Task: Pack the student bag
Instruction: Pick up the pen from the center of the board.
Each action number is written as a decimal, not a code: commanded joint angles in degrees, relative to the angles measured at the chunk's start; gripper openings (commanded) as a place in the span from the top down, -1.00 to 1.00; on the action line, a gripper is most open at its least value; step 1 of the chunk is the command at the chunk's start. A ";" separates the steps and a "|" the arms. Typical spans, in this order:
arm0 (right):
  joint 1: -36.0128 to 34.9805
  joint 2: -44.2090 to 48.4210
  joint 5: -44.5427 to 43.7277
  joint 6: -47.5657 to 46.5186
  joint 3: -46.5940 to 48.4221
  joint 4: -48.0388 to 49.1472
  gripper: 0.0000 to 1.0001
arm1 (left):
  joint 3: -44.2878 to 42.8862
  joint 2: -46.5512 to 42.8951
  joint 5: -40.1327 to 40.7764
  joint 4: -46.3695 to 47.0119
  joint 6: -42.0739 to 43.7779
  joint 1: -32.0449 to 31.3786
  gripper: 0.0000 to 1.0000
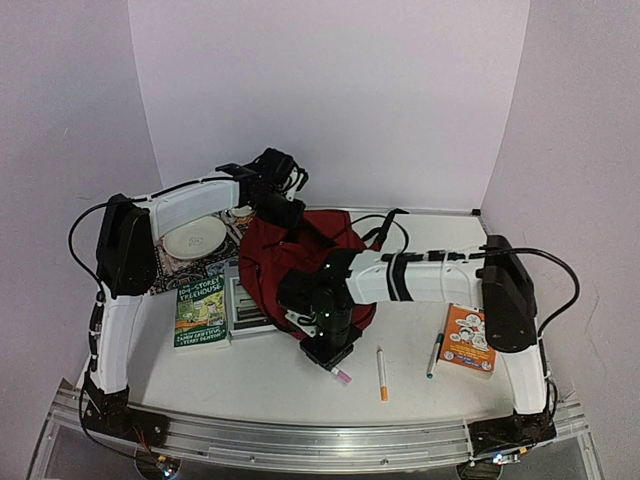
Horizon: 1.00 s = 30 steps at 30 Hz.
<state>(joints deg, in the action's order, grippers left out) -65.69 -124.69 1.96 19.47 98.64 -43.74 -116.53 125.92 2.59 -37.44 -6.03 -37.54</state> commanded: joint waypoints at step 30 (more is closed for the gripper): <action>18.32 13.27 23.20 29.36 -10.67 44.18 1.00 | 15.38 -20.24 -12.37 0.79 -4.03 0.03 1.00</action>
<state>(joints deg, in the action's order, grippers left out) -47.58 -106.82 20.04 44.27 85.78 -4.49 -101.46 110.26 -7.52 -38.72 -9.00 -37.54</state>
